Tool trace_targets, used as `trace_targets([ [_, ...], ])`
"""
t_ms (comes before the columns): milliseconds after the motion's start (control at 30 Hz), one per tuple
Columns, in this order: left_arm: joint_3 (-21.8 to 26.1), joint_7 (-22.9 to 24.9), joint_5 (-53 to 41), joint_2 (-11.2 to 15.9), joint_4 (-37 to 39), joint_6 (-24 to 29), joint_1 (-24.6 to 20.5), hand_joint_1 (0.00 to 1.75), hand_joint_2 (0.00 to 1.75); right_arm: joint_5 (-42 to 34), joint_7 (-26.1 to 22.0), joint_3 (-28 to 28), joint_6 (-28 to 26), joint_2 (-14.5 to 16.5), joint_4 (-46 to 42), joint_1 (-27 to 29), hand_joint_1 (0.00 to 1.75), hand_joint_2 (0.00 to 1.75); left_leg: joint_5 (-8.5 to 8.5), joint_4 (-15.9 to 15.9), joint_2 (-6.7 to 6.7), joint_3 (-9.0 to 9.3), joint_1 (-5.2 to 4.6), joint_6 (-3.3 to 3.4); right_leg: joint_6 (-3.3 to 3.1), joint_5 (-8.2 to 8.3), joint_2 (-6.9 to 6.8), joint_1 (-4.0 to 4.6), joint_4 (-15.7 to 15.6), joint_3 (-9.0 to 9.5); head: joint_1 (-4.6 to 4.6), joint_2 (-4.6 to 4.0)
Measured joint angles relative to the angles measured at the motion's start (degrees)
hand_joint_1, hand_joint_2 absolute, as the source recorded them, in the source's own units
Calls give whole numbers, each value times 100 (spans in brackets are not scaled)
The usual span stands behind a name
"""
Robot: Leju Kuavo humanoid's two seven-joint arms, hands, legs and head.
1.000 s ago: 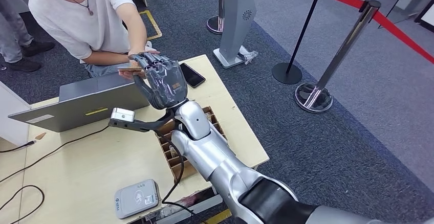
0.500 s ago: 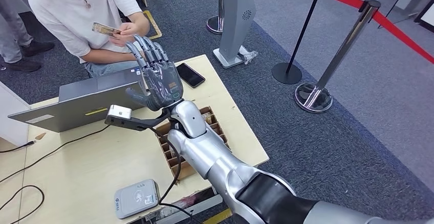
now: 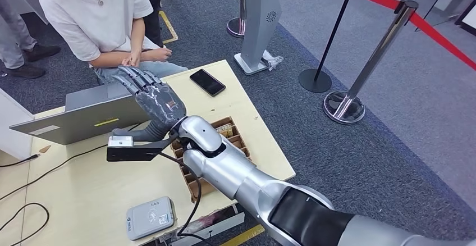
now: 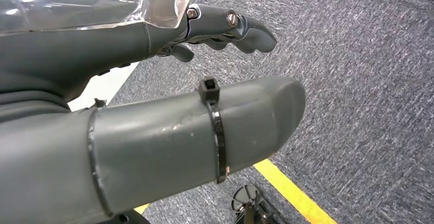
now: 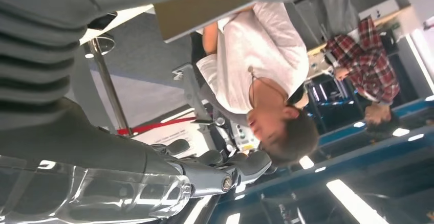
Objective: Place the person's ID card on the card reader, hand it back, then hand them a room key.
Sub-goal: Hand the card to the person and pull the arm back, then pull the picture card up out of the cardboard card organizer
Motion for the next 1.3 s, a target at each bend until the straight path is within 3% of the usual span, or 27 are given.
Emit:
trace_targets([
  [167, 34, -22, 61, 0, 0, -7, 3, 0, 0, -242, 43, 269, 177, -589, -579, 224, 0, 0, -1, 2, -1, 0, -2, 1, 2, 1, 0, -2, -3, 1, 2, 0],
  [367, 72, -114, 90, 0, 0, -24, 6, 0, 0, -102, 212, 393, -26, -1208, -1194, 701, 0, 0, -3, 3, -3, -1, -1, 3, 2, 1, 0, -4, -3, 1, 1, 0],
  [500, 105, -157, 96, 0, 0, -52, 1, 0, 0, 121, 392, 447, -198, -1467, -1488, 1076, 0, 175, -5, 3, -1, -1, 0, 5, 2, 0, 0, -3, -3, 0, 1, 0],
  [867, 145, -170, 124, 2, 0, -84, 2, 0, 0, 448, 663, 552, -375, -1659, -1879, 1874, 0, 175, -5, 2, -1, -2, 0, 5, 2, 0, 0, -2, -2, 1, 0, 0],
  [1300, 155, -115, 159, 4, 0, -117, 0, 0, 0, 572, 678, 662, -137, -1666, -2011, 1955, 0, 175, -5, 2, -1, -1, 0, 6, 2, 0, 0, -2, -2, 2, 0, 0],
])
